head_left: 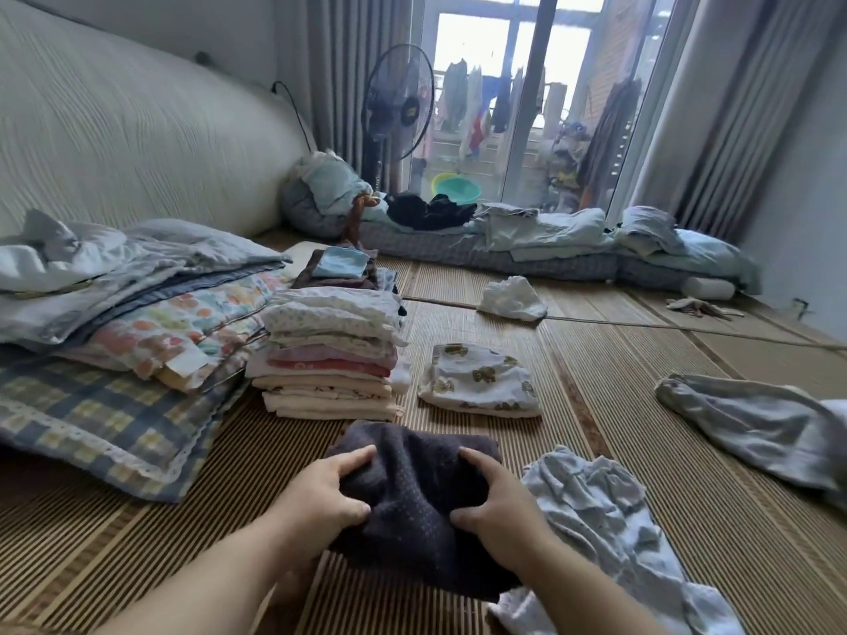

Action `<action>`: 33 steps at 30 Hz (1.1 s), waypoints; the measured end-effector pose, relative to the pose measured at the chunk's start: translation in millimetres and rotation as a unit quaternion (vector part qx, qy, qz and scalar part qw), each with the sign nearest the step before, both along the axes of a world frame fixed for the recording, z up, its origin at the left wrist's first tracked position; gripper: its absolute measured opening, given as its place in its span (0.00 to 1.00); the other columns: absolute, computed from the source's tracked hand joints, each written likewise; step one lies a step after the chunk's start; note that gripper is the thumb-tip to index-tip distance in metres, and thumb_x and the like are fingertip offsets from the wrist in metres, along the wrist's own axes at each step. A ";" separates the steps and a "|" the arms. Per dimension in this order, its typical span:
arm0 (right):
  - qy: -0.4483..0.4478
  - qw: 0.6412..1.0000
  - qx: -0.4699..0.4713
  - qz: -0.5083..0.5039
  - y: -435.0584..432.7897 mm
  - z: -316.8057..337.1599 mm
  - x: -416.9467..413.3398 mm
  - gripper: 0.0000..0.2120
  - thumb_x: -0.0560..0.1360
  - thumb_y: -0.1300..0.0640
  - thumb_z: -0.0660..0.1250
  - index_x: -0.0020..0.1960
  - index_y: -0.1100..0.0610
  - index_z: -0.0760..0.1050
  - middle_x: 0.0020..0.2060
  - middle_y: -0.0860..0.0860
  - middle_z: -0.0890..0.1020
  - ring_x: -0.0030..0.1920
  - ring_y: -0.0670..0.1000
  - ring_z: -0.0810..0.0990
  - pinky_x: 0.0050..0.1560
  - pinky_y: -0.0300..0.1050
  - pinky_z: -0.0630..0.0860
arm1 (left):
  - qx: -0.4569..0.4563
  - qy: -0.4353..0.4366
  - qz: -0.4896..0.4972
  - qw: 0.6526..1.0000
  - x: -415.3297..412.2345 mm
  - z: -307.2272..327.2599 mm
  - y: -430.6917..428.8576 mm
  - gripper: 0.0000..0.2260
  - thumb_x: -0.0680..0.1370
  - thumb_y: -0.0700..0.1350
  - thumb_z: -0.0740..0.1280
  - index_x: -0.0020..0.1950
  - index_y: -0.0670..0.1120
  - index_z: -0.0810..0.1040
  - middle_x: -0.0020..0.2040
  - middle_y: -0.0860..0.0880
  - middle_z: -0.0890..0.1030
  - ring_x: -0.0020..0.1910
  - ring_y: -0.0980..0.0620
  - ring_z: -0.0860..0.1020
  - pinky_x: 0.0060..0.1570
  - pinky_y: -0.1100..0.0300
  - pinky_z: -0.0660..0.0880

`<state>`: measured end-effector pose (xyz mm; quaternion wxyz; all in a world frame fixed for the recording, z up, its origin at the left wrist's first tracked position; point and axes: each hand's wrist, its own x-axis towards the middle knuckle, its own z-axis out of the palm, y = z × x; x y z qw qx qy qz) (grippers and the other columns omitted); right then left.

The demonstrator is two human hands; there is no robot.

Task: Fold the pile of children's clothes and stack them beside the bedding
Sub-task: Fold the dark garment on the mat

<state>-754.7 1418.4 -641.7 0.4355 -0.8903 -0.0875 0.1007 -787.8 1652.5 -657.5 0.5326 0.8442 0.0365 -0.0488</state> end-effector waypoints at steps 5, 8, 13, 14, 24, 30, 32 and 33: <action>-0.135 0.990 -0.002 -0.028 -48.5 55.5 57.6 0.36 0.69 0.61 0.74 0.70 0.40 0.66 0.50 0.39 0.75 0.51 0.42 0.75 0.43 0.24 0.65 | -0.028 -0.102 -0.006 0.994 59.4 52.7 -46.8 0.33 0.68 0.38 0.72 0.72 0.54 0.70 0.64 0.50 0.75 0.58 0.56 0.76 0.55 0.69 0.72; -0.196 0.979 -0.016 -0.049 -64.9 80.8 112.6 0.36 0.68 0.61 0.74 0.71 0.41 0.66 0.51 0.41 0.74 0.51 0.43 0.73 0.45 0.27 0.65 | -0.044 -0.141 -0.005 0.989 116.3 82.9 -66.2 0.37 0.63 0.42 0.70 0.73 0.50 0.69 0.64 0.47 0.75 0.61 0.48 0.76 0.64 0.55 0.73; -0.191 0.979 -0.021 -0.064 -72.8 72.7 209.6 0.37 0.69 0.62 0.73 0.72 0.41 0.64 0.55 0.44 0.71 0.54 0.45 0.70 0.52 0.36 0.66 | -0.024 -0.145 0.023 0.989 210.9 60.4 -85.7 0.33 0.70 0.33 0.69 0.74 0.50 0.67 0.62 0.46 0.79 0.58 0.49 0.78 0.61 0.53 0.75; -0.184 0.981 -0.028 -0.062 -72.4 64.0 227.7 0.37 0.69 0.62 0.73 0.72 0.41 0.64 0.55 0.44 0.71 0.53 0.45 0.70 0.50 0.33 0.66 | -0.007 -0.141 0.030 0.990 227.7 48.3 -86.6 0.33 0.71 0.34 0.69 0.74 0.51 0.67 0.62 0.47 0.79 0.57 0.49 0.79 0.60 0.54 0.75; -0.056 0.945 -0.322 0.026 -68.0 -23.7 318.8 0.44 0.65 0.22 0.53 0.76 0.37 0.49 0.77 0.45 0.36 0.76 0.55 0.36 0.73 0.60 0.42 | 0.345 -0.063 0.043 0.935 306.7 -35.7 -92.4 0.36 0.69 0.69 0.51 0.76 0.63 0.48 0.74 0.55 0.29 0.75 0.44 0.38 0.72 0.44 0.46; -0.026 0.919 -0.386 0.071 -74.9 -39.6 321.0 0.61 0.54 0.16 0.53 0.78 0.47 0.42 0.78 0.44 0.46 0.77 0.51 0.41 0.72 0.64 0.45 | 0.447 -0.003 -0.070 0.892 313.8 -35.6 -102.1 0.56 0.52 0.84 0.43 0.77 0.62 0.43 0.79 0.47 0.49 0.76 0.42 0.54 0.73 0.45 0.56; -0.023 0.919 -0.389 0.055 -75.8 -37.3 313.8 0.61 0.54 0.17 0.53 0.78 0.47 0.42 0.78 0.45 0.47 0.77 0.53 0.43 0.72 0.65 0.46 | 0.456 -0.001 -0.065 0.887 309.2 -29.8 -104.1 0.56 0.52 0.83 0.45 0.77 0.62 0.44 0.79 0.44 0.51 0.76 0.40 0.53 0.73 0.44 0.56; -0.030 0.920 -0.388 0.044 -77.4 -32.3 307.1 0.61 0.54 0.17 0.53 0.78 0.47 0.42 0.78 0.46 0.47 0.77 0.53 0.44 0.72 0.65 0.45 | 0.461 -0.008 -0.063 0.885 304.4 -24.4 -105.8 0.55 0.53 0.82 0.46 0.77 0.62 0.44 0.79 0.43 0.50 0.77 0.40 0.49 0.74 0.43 0.53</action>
